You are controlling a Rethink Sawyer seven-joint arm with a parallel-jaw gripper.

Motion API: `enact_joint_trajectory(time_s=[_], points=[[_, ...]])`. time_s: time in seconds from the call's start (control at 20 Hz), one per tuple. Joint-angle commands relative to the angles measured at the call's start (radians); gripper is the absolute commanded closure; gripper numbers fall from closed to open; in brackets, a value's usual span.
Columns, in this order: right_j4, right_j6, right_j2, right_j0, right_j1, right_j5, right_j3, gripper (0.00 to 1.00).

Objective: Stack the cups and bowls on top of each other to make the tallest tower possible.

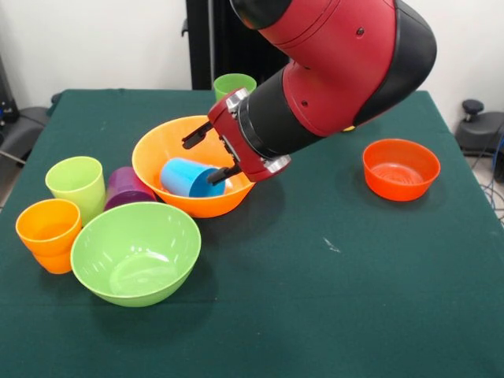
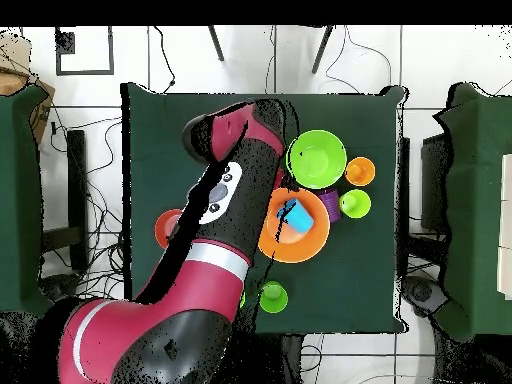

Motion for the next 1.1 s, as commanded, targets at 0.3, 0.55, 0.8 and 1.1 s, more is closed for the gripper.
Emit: enact_joint_trajectory(time_s=[0.3,0.55,0.8,1.1], points=[[-0.038,-0.058,0.104,-0.004,0.014,-0.055,0.149,0.0],[-0.04,-0.049,0.112,-0.007,0.012,-0.095,0.172,0.0],[-0.039,-0.058,0.117,-0.012,0.008,-0.097,0.175,0.0],[0.004,-0.038,0.153,-0.033,0.003,-0.111,0.18,0.0]])
